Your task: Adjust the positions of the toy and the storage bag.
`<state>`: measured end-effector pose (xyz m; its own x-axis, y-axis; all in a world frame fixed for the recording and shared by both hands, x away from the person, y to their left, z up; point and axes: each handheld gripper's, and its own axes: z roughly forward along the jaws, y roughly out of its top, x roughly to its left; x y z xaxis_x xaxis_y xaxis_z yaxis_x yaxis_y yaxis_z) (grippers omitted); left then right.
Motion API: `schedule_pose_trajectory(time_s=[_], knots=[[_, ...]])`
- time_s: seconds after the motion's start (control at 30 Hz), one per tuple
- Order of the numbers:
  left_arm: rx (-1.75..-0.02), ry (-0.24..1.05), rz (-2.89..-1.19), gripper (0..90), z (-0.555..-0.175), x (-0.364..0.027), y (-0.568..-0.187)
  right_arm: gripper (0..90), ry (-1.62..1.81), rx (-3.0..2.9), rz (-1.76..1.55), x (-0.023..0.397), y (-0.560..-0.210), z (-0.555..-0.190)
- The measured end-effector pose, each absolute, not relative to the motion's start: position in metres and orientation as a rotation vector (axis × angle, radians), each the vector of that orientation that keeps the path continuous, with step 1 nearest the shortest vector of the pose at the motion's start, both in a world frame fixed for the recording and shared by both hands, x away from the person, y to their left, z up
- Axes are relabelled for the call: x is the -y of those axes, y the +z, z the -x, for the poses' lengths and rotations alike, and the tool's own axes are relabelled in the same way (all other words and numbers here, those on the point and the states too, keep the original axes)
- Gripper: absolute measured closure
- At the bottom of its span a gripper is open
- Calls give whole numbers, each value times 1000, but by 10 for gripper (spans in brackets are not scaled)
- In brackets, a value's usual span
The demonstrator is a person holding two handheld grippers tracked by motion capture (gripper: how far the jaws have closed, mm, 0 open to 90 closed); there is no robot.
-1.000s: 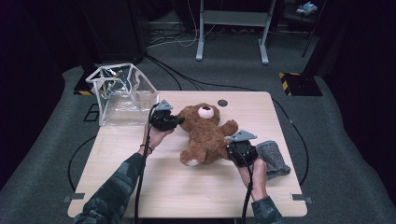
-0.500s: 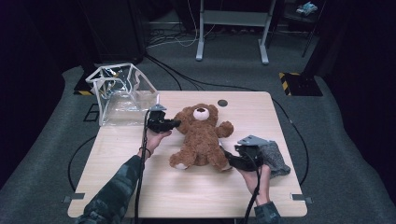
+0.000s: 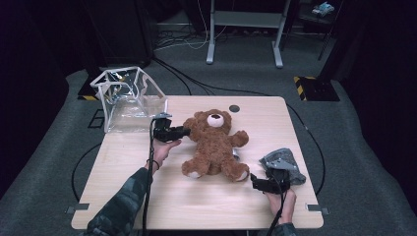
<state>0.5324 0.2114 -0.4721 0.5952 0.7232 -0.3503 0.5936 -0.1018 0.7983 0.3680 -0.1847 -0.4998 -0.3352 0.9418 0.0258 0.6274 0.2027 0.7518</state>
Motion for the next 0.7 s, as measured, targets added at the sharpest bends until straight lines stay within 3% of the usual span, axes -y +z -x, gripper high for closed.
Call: schedule_pose_trajectory(time_s=[0.13,0.23,0.53,0.7], knots=[[-1103,159,-1794,374,-529,-210,-469,125,894,-2040,-1434,184,-509,-365],[-1102,192,-1790,300,-524,-209,-462,109,869,-2038,-1443,186,-512,-364],[-1094,271,-1800,153,-512,-198,-425,51,824,-2057,-1440,187,-523,-365],[-1056,315,-1816,146,-503,-184,-396,35,839,-2032,-1446,187,-528,-363]])
